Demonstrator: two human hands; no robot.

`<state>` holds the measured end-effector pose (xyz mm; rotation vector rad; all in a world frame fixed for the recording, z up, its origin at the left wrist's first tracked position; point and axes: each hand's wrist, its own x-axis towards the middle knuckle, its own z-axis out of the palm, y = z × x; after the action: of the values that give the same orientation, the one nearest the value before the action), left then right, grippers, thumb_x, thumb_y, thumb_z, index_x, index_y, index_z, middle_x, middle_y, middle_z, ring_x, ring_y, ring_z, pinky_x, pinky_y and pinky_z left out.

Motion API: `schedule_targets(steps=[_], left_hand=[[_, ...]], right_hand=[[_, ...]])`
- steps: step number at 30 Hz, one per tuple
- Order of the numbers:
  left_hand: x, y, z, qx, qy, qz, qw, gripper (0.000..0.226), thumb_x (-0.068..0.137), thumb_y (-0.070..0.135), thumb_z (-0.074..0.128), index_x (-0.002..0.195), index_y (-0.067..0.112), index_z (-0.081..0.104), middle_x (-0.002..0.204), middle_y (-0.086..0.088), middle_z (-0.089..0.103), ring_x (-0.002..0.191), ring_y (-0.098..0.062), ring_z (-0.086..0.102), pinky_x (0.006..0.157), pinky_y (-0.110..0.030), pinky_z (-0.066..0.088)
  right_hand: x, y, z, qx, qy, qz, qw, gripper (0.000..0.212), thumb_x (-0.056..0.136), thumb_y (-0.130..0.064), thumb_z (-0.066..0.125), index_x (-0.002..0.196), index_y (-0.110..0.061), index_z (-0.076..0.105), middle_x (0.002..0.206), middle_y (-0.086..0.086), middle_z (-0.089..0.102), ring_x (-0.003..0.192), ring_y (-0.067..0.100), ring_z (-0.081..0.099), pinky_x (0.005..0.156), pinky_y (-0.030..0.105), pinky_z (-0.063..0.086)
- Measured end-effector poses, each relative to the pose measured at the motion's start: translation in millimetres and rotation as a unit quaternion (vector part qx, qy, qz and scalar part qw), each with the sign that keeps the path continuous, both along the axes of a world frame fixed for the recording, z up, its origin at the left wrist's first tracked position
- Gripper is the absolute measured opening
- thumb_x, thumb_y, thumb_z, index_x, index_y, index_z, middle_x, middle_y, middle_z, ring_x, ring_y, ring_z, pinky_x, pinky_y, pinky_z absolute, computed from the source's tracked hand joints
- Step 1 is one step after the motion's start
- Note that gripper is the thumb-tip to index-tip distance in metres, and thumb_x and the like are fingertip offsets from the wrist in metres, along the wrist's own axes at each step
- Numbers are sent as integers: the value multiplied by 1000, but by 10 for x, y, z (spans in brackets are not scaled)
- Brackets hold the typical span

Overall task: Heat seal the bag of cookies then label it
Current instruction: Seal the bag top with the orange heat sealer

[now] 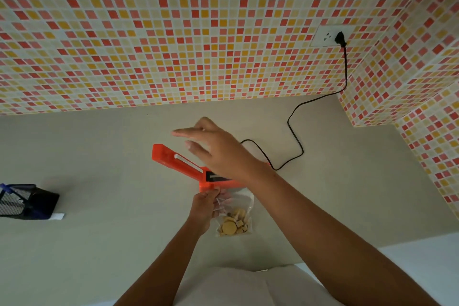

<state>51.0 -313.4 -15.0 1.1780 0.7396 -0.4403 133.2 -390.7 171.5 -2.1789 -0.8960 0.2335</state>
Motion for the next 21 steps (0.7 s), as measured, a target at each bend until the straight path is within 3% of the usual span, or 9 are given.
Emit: schedule_targets(steps=[5, 10, 16, 21], left_hand=[[18, -3, -51, 6, 6, -4, 1000, 26, 100, 15, 46, 93, -1, 65, 77, -11, 73, 73, -28, 69, 82, -49, 53], [33, 0, -52, 16, 3, -9, 1000, 23, 99, 10, 44, 97, -2, 64, 73, -9, 73, 69, -26, 66, 81, -47, 54], [18, 31, -17, -1, -12, 0, 1000, 28, 102, 19, 47, 104, 0, 67, 93, -14, 77, 79, -25, 74, 68, -36, 56], [13, 57, -49, 9, -20, 2, 1000, 28, 100, 25, 53, 105, 2, 68, 107, -27, 70, 98, -46, 67, 71, -42, 56]], right_hand=[[-80, 356, -69, -109, -32, 104, 988, 43, 104, -34, 42, 147, -38, 40, 108, -2, 44, 86, 10, 47, 68, 26, 43], [-129, 323, -154, -128, -11, 101, 987, 41, 103, -38, 43, 144, -40, 38, 106, -1, 44, 85, 12, 48, 69, 30, 45], [-41, -4, -70, -71, 18, 38, 997, 21, 101, -43, 45, 120, -36, 49, 103, -2, 54, 86, 15, 59, 76, 30, 52], [96, -401, -119, -51, 32, -11, 998, 19, 102, -40, 47, 119, -33, 52, 101, -9, 65, 79, 1, 60, 68, 22, 48]])
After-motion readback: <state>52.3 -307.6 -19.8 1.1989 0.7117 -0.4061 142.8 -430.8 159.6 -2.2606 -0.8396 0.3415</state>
